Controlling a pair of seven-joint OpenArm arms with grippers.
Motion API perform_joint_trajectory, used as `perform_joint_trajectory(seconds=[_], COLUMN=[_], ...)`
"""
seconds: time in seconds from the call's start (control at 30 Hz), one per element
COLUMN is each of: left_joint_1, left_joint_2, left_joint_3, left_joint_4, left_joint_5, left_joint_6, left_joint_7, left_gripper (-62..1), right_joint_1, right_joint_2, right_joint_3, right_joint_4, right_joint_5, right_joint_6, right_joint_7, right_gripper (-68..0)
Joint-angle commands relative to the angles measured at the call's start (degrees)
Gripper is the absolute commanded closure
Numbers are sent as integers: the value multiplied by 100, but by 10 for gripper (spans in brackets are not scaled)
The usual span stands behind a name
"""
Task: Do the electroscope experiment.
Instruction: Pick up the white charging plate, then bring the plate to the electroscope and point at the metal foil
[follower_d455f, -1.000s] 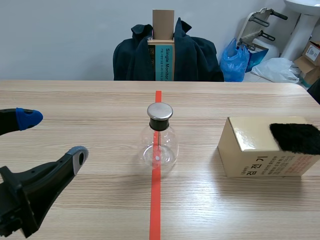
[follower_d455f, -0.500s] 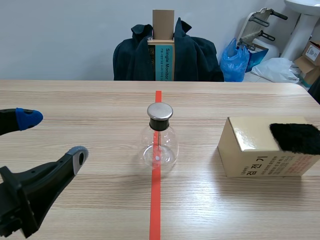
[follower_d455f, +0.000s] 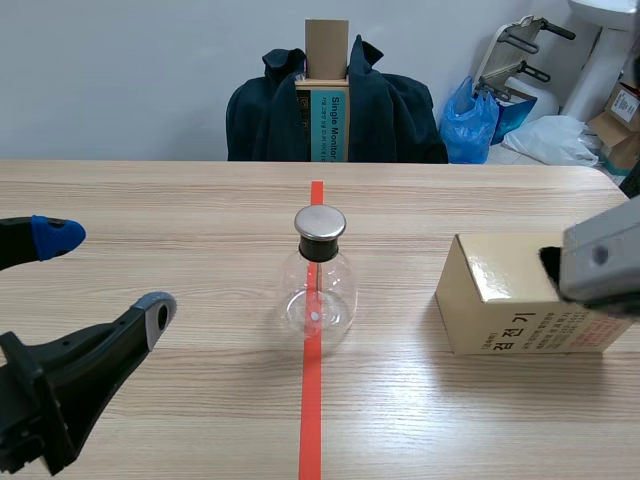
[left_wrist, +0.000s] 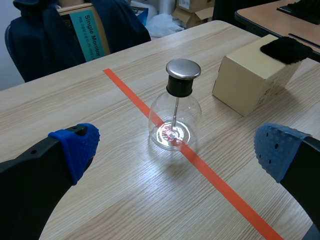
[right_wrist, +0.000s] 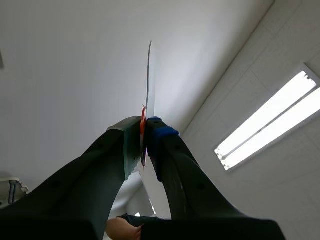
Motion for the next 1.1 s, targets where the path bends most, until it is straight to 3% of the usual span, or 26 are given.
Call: perform_joint_trajectory(seconds=[0.0, 0.33, 0.37, 0.5, 0.6, 0.8, 0.9, 1.07], left_joint_1=[11, -61, -131, -776, -1576, -3152, -3670, -4079], left_joint_2=[28, 31, 31, 52, 212, 719, 944, 1165], left_joint_3=[35, 63, 114, 557, 1137, 2420, 2835, 3032], left_joint_4=[44, -42, -109, -730, -1543, -3217, -3849, -4395], left_joint_5=[-37, 33, 83, 223, 302, 977, 1040, 1043], left_joint_6=[-13, -13, -13, -35, -63, -46, 101, 297], left_joint_7=[-79, -57, 15, 380, 352, 140, -15, -304], left_gripper=[-623, -623, -560, 0, -21, -21, -21, -21], right_joint_1=[68, 66, 63, 63, 63, 68, 66, 66], right_joint_2=[59, 57, 57, 59, 59, 61, 61, 61], right_joint_3=[9, -42, -42, -37, -35, -28, -28, 57], right_joint_4=[-114, -737, -793, -1010, -1152, -1443, -1480, -1480], right_joint_5=[-61, -210, -210, -205, -186, -138, -24, 264], right_joint_6=[-284, -299, -299, -302, -302, -302, -302, -302], right_joint_7=[2, -39, -59, -184, -317, -667, -887, -1187], right_gripper=[-7, -8, -8, -8, -8, -9, -9, -9])
